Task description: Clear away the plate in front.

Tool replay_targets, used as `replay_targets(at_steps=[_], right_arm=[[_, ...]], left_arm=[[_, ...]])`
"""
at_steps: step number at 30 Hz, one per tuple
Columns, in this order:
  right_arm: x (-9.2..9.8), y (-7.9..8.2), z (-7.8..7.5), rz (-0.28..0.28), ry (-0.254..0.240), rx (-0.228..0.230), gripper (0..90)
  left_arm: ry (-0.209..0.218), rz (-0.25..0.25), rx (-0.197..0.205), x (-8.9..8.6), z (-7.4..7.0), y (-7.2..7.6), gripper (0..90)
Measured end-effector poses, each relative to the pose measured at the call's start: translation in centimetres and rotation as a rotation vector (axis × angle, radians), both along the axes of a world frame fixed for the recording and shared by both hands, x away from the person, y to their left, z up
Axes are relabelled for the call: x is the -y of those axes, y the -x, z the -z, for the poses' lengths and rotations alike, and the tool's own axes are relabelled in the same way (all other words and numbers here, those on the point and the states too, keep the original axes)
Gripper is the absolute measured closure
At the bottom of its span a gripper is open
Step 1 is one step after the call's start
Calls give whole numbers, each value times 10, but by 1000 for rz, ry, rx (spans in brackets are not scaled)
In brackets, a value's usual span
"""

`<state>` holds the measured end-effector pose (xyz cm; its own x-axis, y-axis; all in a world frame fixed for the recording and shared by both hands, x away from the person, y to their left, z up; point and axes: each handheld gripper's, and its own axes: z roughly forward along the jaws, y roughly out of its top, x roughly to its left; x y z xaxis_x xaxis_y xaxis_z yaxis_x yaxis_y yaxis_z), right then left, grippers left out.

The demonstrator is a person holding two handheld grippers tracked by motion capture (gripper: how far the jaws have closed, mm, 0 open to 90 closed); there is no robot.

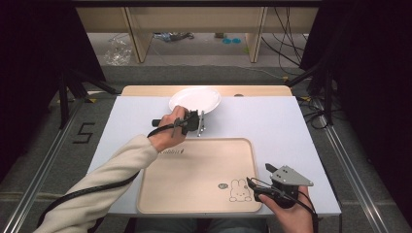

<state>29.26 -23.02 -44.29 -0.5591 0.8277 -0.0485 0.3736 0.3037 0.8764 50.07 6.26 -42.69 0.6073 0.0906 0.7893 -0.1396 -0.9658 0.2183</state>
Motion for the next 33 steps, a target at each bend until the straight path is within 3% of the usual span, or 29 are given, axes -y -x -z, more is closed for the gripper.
replay_targets(at_steps=[13,15,33], right_arm=[[0,0,0,2,2,3,226],[1,0,-1,6,13,14,226],[1,1,-1,11,-2,3,226]], left_arm=[[16,13,10,-3,-3,11,878],[-15,9,12,-4,-5,13,878],[-11,32,37,-13,-12,44,878]])
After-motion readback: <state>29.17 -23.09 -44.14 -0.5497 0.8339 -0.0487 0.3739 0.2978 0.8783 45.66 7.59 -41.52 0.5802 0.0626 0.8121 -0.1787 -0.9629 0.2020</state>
